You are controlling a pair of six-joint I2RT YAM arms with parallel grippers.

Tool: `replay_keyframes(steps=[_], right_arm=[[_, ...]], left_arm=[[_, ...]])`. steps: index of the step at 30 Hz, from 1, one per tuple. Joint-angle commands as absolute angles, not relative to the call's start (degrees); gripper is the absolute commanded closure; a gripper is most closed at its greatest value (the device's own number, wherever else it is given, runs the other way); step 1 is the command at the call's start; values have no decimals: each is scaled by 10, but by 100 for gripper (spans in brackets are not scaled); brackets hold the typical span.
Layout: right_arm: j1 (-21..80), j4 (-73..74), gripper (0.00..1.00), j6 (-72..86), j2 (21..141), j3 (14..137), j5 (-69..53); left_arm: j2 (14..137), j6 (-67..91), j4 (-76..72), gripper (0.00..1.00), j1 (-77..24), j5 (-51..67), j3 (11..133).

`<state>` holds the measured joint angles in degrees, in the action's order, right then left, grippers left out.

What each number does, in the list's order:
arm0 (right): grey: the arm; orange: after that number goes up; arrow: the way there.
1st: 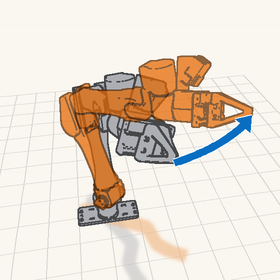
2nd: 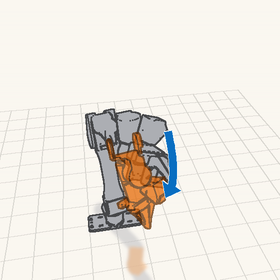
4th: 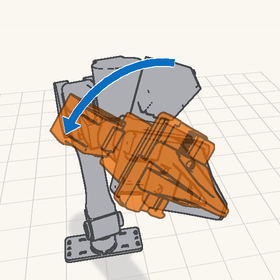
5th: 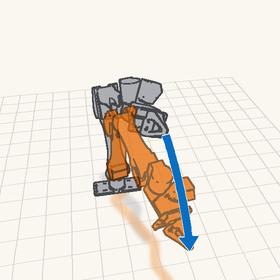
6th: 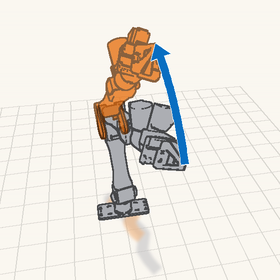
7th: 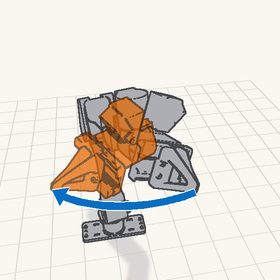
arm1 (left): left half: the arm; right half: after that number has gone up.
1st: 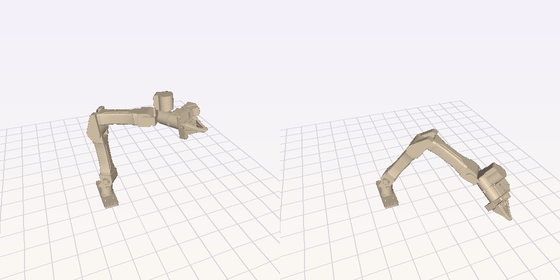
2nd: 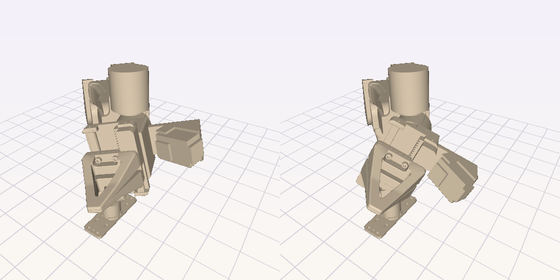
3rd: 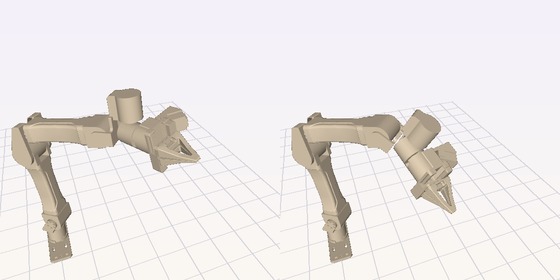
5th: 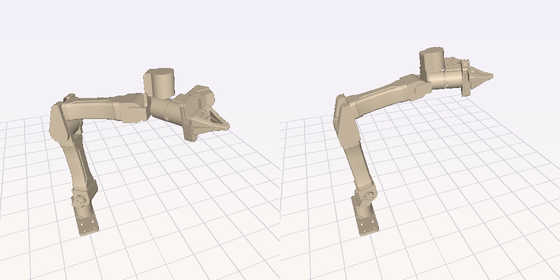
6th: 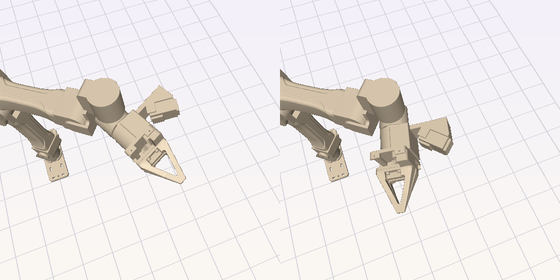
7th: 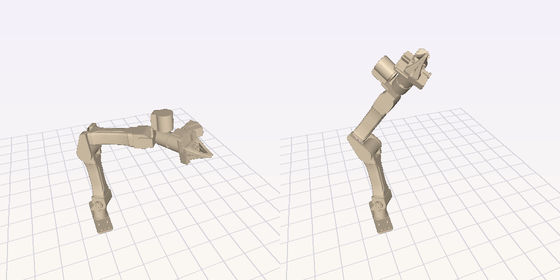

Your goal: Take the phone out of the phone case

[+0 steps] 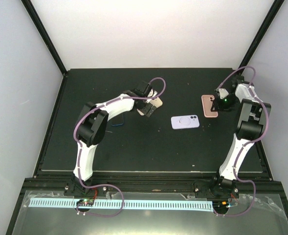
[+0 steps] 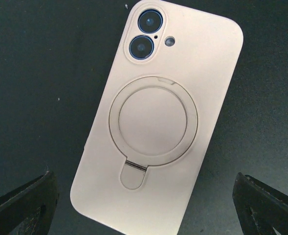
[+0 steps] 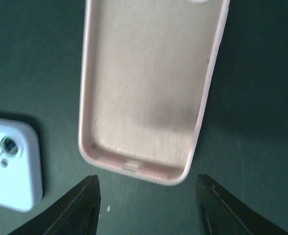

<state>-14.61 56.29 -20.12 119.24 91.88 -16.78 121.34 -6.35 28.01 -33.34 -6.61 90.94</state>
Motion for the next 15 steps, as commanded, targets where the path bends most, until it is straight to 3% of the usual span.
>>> replay_keyframes(steps=[1, 15], right_arm=[[-149, 522, 46, -202, 1084, 858, -159], [-134, 553, 28, -239, 797, 683, -415]], left_arm=[[1242, -84, 300, 1, -320, -49, 954], [1344, -129, 375, 1, -302, -43, 1066]])
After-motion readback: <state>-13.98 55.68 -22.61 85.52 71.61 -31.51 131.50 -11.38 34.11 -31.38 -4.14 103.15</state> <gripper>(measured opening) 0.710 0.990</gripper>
